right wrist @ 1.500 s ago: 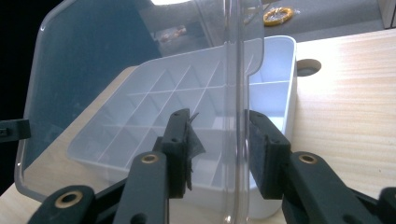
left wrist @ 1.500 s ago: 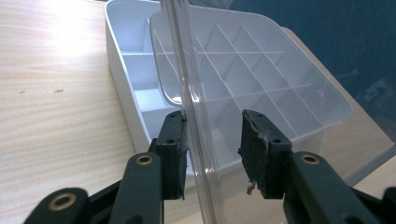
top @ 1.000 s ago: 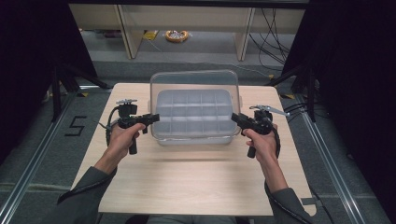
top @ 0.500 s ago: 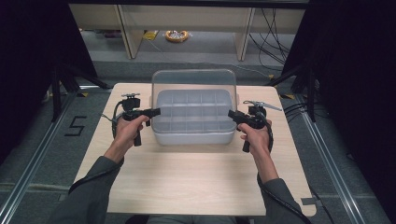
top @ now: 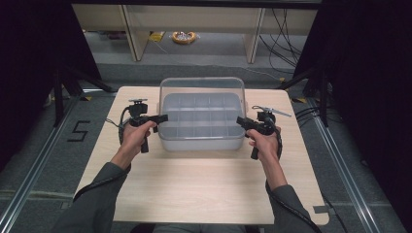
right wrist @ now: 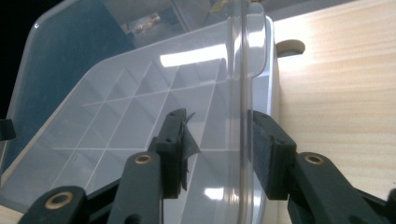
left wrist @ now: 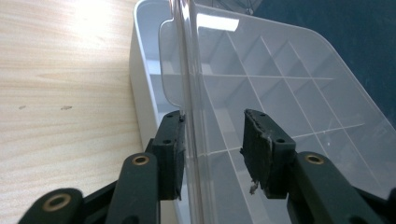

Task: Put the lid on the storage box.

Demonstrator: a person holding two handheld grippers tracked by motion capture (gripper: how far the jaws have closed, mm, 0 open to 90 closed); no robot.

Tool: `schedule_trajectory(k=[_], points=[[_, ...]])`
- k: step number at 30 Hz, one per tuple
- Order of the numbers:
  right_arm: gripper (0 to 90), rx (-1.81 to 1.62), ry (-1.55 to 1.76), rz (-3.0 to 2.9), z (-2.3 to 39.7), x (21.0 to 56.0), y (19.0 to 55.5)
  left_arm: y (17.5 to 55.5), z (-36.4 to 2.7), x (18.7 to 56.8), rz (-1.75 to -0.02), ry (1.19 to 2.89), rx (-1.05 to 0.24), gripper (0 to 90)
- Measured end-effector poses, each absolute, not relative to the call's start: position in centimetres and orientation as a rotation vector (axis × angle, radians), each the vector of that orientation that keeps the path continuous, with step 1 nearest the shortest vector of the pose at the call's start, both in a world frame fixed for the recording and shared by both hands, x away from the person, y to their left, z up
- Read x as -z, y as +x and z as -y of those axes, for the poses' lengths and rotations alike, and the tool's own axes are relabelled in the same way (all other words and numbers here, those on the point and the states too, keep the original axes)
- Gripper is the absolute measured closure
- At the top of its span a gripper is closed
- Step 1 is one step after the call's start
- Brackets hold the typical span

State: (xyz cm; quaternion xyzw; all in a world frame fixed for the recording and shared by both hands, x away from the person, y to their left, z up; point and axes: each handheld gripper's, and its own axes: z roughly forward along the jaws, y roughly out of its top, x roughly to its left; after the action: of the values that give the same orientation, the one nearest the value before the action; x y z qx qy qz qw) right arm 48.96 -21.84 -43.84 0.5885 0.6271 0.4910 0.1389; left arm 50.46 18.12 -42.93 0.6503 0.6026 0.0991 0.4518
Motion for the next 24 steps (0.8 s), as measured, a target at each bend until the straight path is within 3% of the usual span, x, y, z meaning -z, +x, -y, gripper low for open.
schedule_trajectory(k=[9, 10, 12, 24], points=[[58.9, -1.407, 1.728, -1.810, 21.7, 44.5, 49.4, 50.9, -18.2, 43.9, -1.507, 1.609, -0.225, 56.1], [58.9, -1.437, 1.926, -1.772, 20.9, 43.9, 48.9, 51.0, -18.2, 44.0, -1.508, 1.610, -0.222, 55.7], [58.9, -1.422, 1.768, -1.799, 21.5, 44.6, 49.6, 51.1, -18.2, 44.2, -1.511, 1.616, -0.230, 55.3], [58.9, -1.410, 1.780, -1.789, 21.4, 45.1, 49.9, 51.1, -18.1, 44.3, -1.491, 1.620, -0.267, 53.8]])
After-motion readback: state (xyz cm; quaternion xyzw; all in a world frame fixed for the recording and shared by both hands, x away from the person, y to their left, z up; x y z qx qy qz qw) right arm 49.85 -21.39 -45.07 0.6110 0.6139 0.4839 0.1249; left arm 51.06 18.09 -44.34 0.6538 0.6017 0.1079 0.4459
